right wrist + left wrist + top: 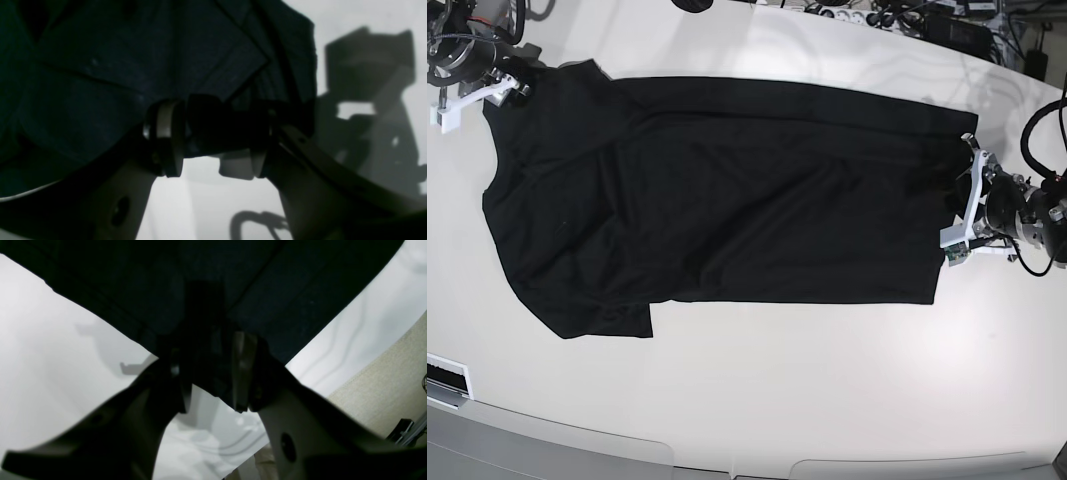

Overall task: Layout the t-shirt on the table in an organized manner, then fold the t-shirt properly
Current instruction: 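Release the shirt with the right gripper and lift it away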

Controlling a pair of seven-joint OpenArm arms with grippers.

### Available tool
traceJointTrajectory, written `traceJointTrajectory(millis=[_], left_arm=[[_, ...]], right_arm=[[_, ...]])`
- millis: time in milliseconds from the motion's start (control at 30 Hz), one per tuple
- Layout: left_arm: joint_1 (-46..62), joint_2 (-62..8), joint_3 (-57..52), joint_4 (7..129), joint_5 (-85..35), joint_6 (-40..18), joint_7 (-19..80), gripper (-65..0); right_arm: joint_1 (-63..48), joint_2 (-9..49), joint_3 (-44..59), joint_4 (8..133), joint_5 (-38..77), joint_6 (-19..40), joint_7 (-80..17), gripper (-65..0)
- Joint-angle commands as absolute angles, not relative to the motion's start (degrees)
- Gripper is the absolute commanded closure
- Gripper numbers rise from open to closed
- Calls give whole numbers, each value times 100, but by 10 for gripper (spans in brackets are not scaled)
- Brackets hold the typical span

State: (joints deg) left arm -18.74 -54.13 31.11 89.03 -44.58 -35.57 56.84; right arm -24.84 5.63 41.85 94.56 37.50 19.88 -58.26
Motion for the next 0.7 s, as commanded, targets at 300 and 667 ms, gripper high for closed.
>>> traceJointTrajectory(millis=[300, 667], left_arm=[[-1984, -5524, 3041, 8949, -4554, -3559, 5662, -211], [-1986, -5524, 3041, 8949, -4554, -3562, 5660, -211]], right_arm=[[-2204, 622, 4801, 8958, 4598, 2169, -5916, -317], [-2204, 497, 4801, 8952, 4976, 2552, -6141, -317]])
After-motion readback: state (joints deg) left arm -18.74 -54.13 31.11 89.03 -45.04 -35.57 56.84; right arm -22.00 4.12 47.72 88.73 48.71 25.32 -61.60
